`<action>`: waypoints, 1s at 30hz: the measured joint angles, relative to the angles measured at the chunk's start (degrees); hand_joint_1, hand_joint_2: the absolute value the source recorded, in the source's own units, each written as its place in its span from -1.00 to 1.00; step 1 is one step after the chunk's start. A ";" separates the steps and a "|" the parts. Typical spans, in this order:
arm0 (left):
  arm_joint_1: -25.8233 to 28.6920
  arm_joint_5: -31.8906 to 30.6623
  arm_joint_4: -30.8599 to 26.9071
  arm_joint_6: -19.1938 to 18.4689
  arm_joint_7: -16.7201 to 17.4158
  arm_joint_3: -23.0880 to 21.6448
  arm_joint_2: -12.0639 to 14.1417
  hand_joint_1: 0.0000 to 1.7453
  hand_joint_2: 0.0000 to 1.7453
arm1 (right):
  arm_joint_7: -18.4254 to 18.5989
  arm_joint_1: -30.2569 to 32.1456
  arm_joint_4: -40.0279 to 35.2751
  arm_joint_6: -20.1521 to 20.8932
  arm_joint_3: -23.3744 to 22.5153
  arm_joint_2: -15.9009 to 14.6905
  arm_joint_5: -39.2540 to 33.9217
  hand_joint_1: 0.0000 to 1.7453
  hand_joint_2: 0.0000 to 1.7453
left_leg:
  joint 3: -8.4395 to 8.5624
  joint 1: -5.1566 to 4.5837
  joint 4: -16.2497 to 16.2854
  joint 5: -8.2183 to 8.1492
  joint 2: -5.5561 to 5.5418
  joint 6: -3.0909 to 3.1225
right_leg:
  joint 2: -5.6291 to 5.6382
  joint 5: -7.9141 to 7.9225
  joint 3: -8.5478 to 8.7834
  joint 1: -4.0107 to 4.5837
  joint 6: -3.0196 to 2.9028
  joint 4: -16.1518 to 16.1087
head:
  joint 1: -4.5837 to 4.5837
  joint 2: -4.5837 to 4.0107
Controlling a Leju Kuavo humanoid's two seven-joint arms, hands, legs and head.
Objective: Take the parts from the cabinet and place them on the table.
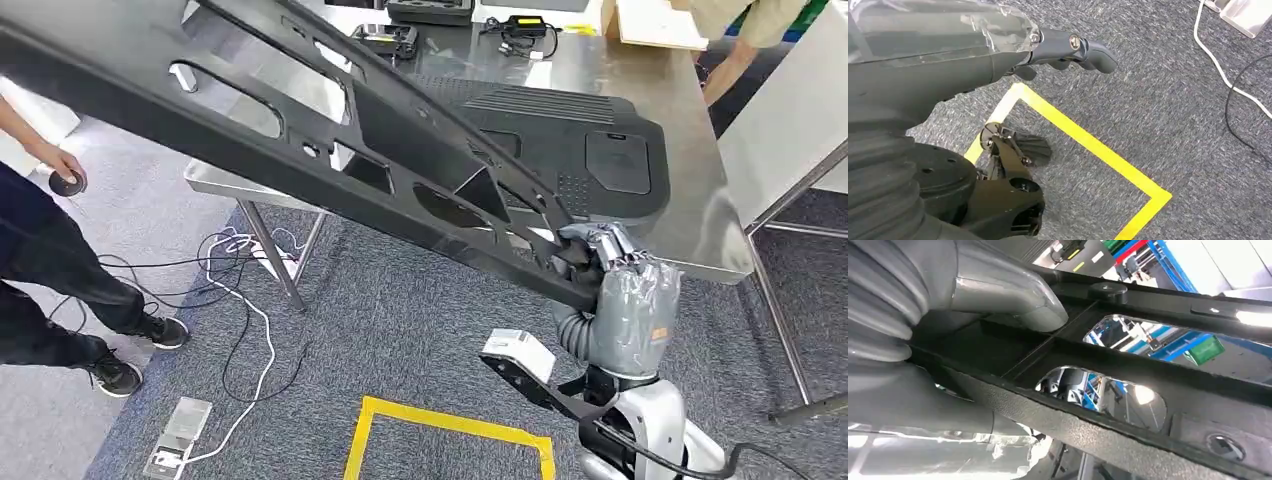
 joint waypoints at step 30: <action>0.07 -0.04 0.00 0.24 -0.02 0.00 0.00 -1.00 1.00 | 0.20 0.73 0.00 -0.48 -0.09 0.00 -1.01 1.00 1.00 | 0.27 0.15 -0.20 0.01 0.02 -0.01 | 0.01 -0.02 0.16 0.14 -0.01 0.00 | 0.00 0.00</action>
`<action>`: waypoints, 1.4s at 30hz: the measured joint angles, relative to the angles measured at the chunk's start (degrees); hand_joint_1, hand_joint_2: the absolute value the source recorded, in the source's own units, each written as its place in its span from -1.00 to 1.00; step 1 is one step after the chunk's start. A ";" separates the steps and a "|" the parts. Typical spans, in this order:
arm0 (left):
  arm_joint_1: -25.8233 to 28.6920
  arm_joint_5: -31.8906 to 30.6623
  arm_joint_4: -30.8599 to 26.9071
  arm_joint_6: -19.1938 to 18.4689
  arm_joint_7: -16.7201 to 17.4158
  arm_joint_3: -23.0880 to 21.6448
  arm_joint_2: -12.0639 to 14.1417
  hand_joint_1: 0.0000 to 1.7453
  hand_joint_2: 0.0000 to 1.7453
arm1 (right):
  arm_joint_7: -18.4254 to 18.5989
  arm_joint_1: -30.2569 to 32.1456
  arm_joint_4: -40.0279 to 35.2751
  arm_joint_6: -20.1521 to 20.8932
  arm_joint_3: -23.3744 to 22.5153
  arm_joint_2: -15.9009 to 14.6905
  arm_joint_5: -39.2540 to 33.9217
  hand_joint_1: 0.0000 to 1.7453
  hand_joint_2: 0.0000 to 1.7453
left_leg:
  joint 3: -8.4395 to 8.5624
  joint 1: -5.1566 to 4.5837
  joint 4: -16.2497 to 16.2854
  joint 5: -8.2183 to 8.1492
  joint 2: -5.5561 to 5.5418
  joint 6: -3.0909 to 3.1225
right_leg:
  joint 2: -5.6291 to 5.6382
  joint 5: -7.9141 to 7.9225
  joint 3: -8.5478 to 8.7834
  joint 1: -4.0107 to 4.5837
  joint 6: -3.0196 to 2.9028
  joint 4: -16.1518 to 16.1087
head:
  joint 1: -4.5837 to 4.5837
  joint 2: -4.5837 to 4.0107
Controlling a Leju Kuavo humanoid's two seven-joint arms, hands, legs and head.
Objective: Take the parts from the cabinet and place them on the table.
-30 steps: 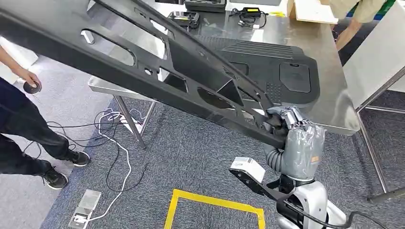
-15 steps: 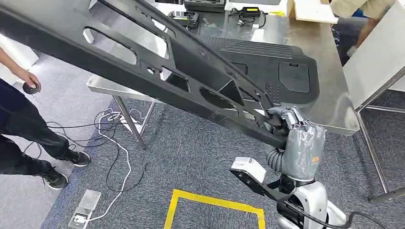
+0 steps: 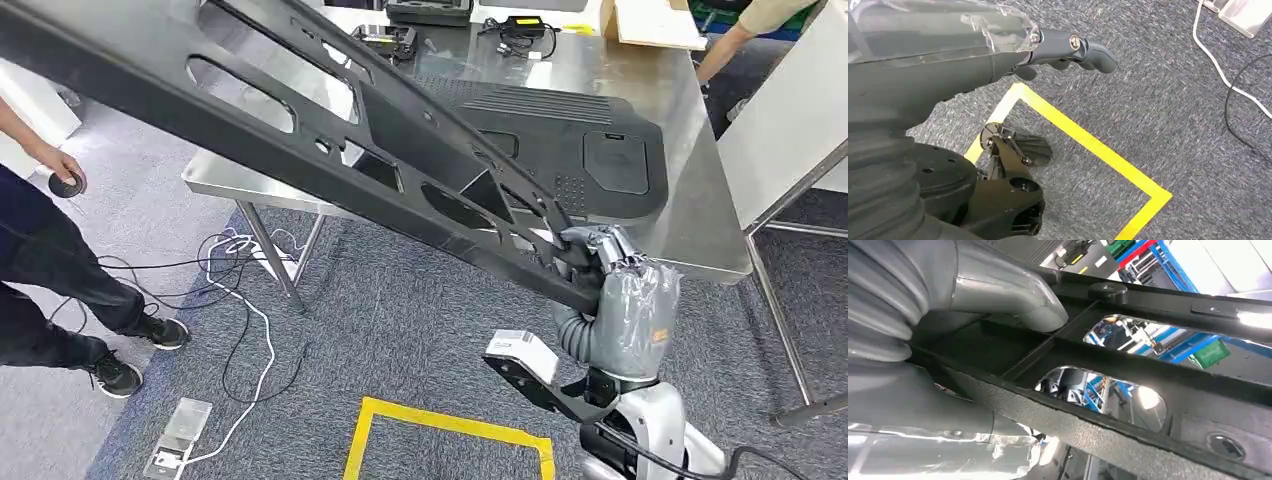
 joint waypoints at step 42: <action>0.13 0.52 0.00 0.04 -0.70 -0.57 0.26 -1.00 1.00 | -0.22 -0.79 0.50 -0.09 0.00 -0.35 -1.05 1.00 1.00 | -0.37 -0.68 1.38 -0.52 -0.95 1.21 | 2.04 0.27 -2.09 -0.38 0.06 2.08 | -0.15 0.00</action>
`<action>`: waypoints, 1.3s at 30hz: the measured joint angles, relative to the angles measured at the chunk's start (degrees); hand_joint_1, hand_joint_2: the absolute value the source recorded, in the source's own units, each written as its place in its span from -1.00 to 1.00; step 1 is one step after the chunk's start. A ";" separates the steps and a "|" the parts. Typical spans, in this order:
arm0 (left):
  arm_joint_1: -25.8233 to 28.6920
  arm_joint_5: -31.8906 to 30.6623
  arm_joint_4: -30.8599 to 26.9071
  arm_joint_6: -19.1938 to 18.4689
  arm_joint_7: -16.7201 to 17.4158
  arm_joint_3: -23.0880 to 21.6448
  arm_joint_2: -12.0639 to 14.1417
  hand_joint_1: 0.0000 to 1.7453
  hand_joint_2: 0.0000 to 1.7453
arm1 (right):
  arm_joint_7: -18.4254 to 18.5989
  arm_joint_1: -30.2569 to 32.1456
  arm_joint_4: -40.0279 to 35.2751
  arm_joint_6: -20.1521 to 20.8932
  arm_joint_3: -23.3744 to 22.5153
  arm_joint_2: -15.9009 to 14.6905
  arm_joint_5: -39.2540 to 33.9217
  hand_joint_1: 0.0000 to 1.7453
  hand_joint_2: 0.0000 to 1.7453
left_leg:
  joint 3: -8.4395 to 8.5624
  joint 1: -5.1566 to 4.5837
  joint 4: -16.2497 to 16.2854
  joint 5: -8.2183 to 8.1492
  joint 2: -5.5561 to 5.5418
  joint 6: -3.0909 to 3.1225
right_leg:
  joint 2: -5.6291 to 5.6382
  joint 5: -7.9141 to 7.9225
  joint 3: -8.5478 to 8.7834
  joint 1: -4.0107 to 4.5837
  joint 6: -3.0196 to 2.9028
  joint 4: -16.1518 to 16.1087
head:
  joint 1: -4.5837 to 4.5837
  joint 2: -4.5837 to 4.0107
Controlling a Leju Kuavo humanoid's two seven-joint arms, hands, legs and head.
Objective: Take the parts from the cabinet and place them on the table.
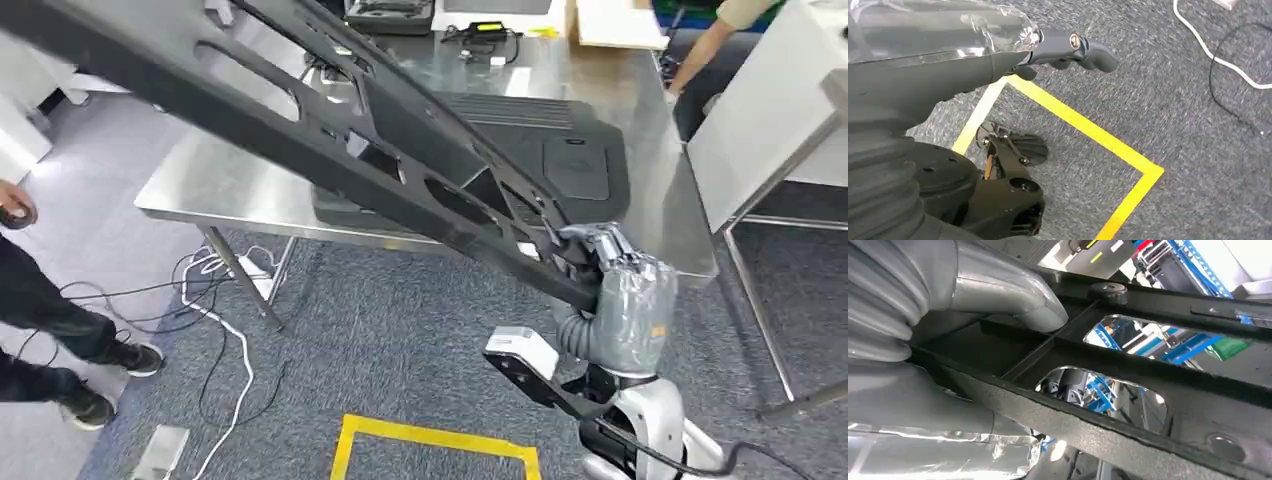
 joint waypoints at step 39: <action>-0.17 -0.04 0.00 -0.31 0.07 0.00 -0.24 -1.00 1.00 | 0.35 1.04 -0.02 0.13 -0.02 -0.11 0.35 1.00 1.00 | 1.44 0.89 -2.08 0.29 1.88 0.41 | -1.42 -6.96 -8.21 -0.71 2.26 16.10 | 0.92 0.00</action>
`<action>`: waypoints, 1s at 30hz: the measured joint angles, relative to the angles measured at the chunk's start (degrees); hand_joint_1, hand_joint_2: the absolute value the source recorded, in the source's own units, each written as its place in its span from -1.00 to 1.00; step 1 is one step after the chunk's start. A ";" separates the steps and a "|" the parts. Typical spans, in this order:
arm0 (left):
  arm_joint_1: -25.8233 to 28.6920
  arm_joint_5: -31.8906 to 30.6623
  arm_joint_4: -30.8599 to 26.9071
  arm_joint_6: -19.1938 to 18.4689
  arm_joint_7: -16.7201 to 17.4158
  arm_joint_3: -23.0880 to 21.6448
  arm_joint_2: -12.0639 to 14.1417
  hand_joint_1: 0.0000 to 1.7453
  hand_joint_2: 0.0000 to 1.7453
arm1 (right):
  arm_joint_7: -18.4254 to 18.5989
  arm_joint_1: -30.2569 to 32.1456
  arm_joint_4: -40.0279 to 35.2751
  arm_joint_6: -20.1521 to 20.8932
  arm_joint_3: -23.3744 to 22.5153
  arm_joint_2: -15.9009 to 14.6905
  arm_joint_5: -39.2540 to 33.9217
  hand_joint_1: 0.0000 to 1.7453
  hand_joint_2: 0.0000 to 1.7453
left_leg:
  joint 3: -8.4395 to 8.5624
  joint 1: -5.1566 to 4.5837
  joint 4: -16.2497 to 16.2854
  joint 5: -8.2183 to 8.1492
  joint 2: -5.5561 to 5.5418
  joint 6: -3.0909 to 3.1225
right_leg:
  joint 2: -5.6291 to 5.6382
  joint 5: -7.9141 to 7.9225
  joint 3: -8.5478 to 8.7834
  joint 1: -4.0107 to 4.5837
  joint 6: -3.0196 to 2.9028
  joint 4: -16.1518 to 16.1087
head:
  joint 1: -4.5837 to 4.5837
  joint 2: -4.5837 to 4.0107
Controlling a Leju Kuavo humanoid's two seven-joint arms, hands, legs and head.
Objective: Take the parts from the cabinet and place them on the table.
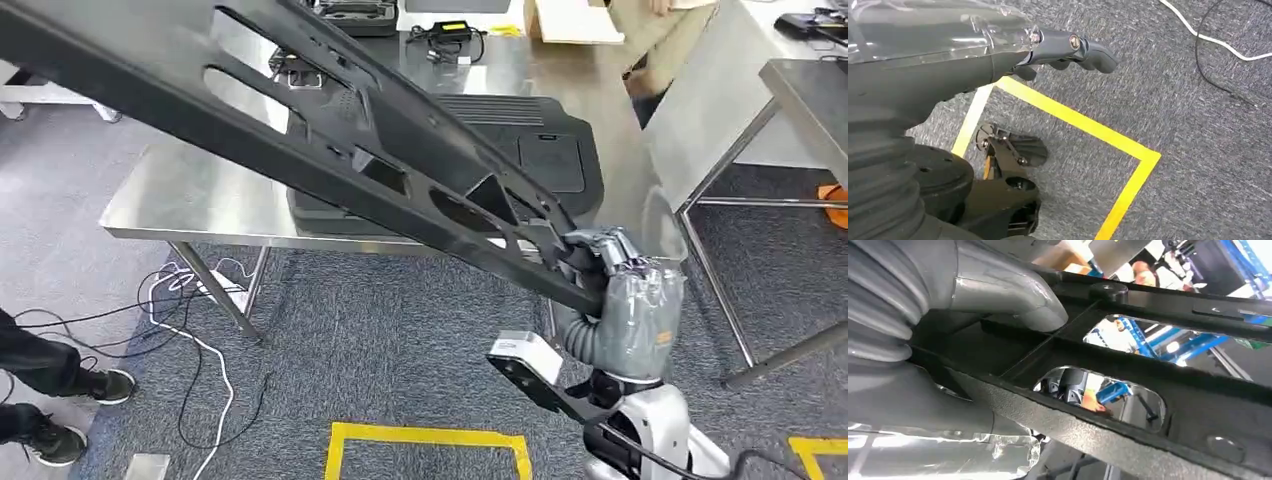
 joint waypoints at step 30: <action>-0.06 -0.35 0.00 0.00 -0.13 0.00 -0.15 -1.00 1.00 | -0.15 0.48 -0.04 1.09 -0.48 0.02 0.20 1.00 1.00 | 0.05 0.16 0.08 -0.05 0.01 -0.20 | -0.05 0.17 0.58 -0.13 0.39 -1.12 | 0.35 0.00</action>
